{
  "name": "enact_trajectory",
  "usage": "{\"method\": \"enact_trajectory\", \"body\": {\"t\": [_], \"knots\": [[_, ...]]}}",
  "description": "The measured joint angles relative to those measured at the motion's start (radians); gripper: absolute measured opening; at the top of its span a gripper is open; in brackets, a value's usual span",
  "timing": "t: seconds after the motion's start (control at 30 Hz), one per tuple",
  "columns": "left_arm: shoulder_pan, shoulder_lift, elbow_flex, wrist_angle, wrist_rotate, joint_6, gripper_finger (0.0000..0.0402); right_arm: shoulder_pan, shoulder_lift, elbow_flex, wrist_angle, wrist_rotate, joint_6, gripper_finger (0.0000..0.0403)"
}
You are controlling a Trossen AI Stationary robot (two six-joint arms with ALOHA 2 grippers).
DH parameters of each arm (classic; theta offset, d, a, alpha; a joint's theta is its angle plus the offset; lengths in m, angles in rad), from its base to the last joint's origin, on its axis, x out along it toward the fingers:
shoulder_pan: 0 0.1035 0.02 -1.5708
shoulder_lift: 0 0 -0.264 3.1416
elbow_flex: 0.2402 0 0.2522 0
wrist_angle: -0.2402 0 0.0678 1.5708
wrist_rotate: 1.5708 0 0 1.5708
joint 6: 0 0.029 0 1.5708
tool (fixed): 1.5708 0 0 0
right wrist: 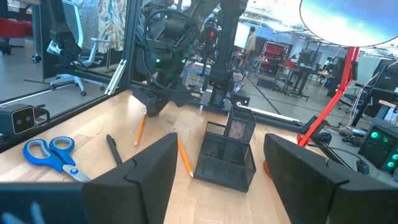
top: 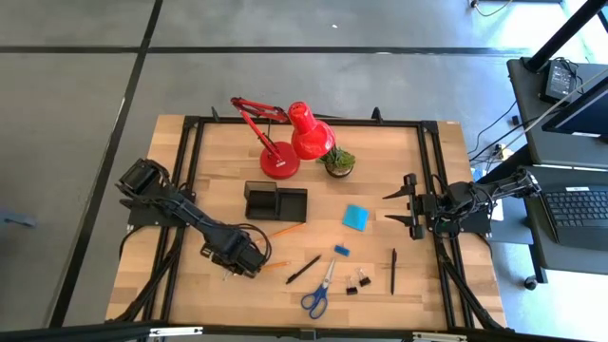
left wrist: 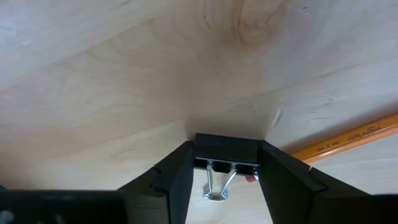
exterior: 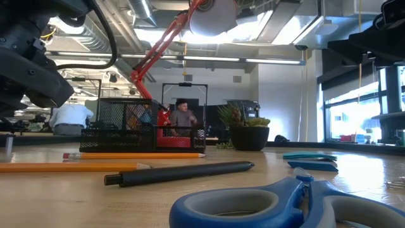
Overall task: Pick and place office supplies into organizer
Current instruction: Put the left black binder clip into the black desk organizer
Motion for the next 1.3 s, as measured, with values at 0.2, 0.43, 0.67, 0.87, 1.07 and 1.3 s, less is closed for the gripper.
{"method": "enact_trajectory", "body": {"t": [0.2,0.43,0.67,0.87,1.07,1.3], "knots": [[0.0,0.0,0.0,0.004,-0.009,0.03,0.0158,0.0,0.0,0.0,0.0,0.0,0.0,0.0242],[-0.001,-0.035,-0.006,0.007,-0.025,0.054,0.0157,0.0,0.0,0.0,0.0,0.0,0.0,0.0242],[0.0,-0.114,-0.009,-0.019,-0.189,0.057,0.0157,0.0,0.0,0.0,0.0,0.0,0.0,0.0242],[0.016,-0.174,-0.008,-0.019,-0.355,0.123,0.0157,0.0,0.0,0.0,0.0,0.0,-0.002,0.0242],[0.063,-0.239,-0.007,-0.011,-0.599,0.202,0.0157,0.0,0.0,0.0,0.0,0.0,-0.006,0.0242],[0.125,-0.257,-0.005,-0.009,-0.838,0.353,0.0157,0.0,0.0,0.0,0.0,0.0,-0.001,0.0242]]}}
